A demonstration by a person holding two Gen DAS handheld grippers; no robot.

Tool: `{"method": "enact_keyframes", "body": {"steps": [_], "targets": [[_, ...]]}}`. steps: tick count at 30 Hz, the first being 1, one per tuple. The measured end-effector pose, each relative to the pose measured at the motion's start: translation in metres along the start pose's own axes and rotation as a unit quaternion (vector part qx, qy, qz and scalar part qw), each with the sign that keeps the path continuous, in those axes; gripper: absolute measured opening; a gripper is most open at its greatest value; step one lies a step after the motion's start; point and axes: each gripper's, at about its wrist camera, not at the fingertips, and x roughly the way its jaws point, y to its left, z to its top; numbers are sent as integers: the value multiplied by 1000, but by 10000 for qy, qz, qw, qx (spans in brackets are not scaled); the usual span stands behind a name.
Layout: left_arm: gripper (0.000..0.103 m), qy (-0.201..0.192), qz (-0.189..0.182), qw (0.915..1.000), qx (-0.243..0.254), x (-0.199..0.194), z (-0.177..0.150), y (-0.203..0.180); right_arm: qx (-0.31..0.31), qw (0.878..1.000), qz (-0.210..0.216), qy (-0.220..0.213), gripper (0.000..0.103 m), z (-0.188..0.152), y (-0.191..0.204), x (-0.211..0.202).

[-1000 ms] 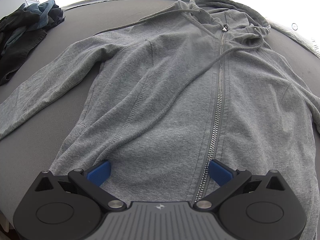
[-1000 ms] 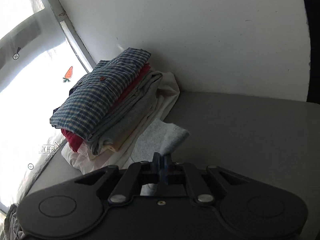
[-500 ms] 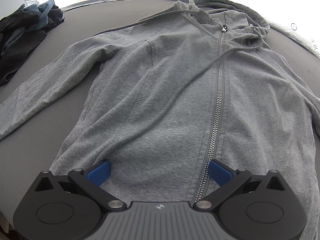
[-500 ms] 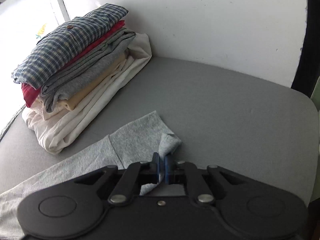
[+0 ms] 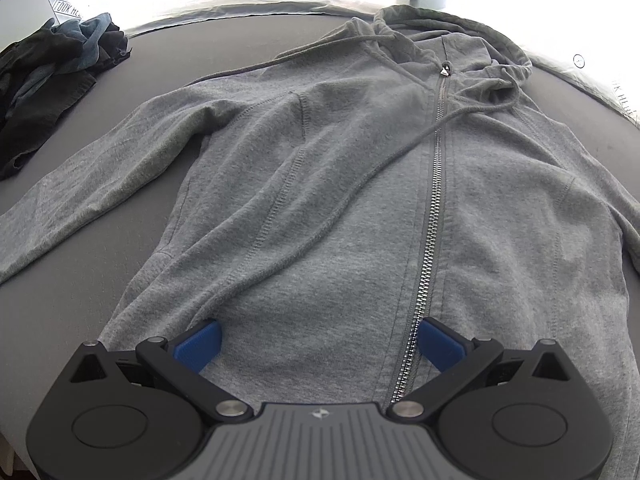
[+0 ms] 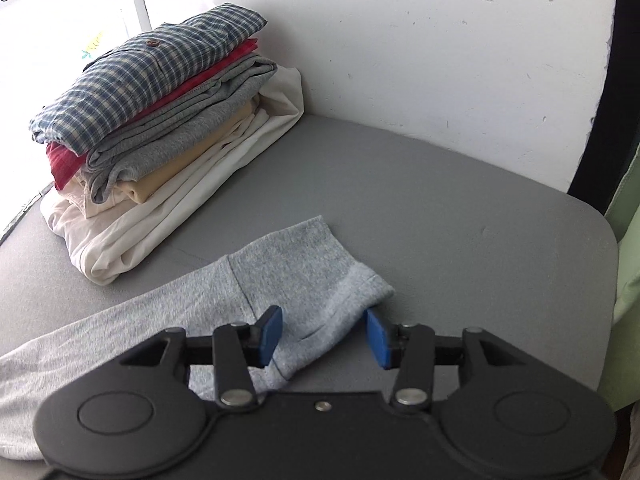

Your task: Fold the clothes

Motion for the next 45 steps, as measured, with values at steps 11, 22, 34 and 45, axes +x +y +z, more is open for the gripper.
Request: {"method": "enact_keyframes", "body": {"steps": [11,22,34,45], "targets": [[103,-373,329,9985,223,-50,-26,77,-216,9904,1351,205,53,-30,71,-73],[103,167,-31,9988,464,-47,-59,144,-993,9285,3083,1816,53,-150,179,-139],[103,508,-379,9965,547,-44,-76,175,-2862,9060,2344,2057,53,-198,159,-178],[103,132,-194,9990,-391,-48,-45,249,-3852,8955,1647,1501,59,-214,190,-199]]}}
